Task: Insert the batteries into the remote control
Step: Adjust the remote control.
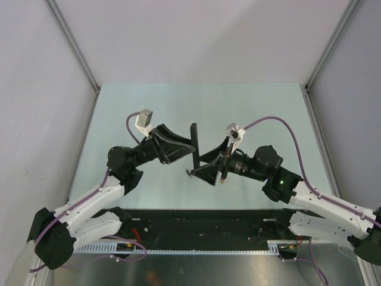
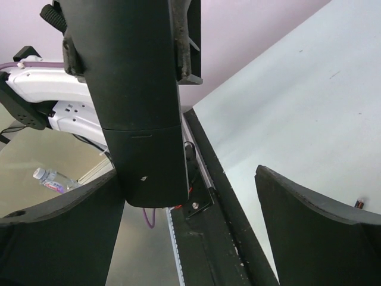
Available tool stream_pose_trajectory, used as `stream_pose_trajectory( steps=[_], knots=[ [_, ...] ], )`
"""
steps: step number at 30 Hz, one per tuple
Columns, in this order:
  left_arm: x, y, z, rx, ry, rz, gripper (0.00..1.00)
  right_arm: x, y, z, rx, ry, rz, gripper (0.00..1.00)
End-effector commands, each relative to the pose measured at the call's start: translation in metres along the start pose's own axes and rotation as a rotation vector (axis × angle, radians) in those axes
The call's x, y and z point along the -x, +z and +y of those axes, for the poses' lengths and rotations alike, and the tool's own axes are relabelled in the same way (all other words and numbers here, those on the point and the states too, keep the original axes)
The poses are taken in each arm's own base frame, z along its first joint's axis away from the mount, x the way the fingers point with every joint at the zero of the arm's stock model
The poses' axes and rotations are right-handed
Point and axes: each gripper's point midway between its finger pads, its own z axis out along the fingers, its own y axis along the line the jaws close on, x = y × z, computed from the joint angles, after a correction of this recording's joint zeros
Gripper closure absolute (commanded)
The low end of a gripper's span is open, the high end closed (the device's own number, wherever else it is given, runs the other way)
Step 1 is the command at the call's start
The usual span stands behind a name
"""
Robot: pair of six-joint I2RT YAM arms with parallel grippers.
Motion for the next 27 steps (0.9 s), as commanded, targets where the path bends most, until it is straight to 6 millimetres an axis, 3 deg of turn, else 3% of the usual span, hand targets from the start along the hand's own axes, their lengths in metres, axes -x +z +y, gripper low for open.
stream_pose_trajectory(
  steps=[1,11,14,17,18,22,23,25,27],
  knots=[
    [0.003,0.002,-0.007,-0.03,0.002,-0.023,1.0,0.032,0.006,0.015,0.033,-0.053,-0.1,0.12],
    [0.001,0.001,-0.003,-0.017,-0.005,-0.026,1.0,0.035,0.006,0.023,0.066,-0.058,-0.103,0.32],
    [0.001,0.001,-0.001,-0.011,-0.003,-0.033,0.95,0.036,0.005,0.024,0.068,-0.063,-0.104,0.37],
    [0.002,0.0,0.001,-0.003,-0.001,-0.043,0.82,0.036,0.002,0.025,0.063,-0.067,-0.105,0.44],
    [0.001,0.0,0.002,0.0,0.002,-0.046,0.74,0.035,0.001,0.025,0.06,-0.072,-0.103,0.46],
    [0.001,-0.001,0.004,0.005,0.003,-0.048,0.65,0.036,-0.002,0.027,0.055,-0.076,-0.105,0.54],
    [0.001,-0.001,0.003,0.003,0.001,-0.048,0.57,0.036,-0.003,0.027,0.056,-0.076,-0.104,0.55],
    [0.001,-0.001,0.004,0.005,0.006,-0.047,0.48,0.035,-0.004,0.028,0.055,-0.079,-0.103,0.57],
    [0.001,-0.001,0.003,0.001,0.012,-0.047,0.28,0.035,-0.006,0.03,0.058,-0.081,-0.103,0.59]
  ],
)
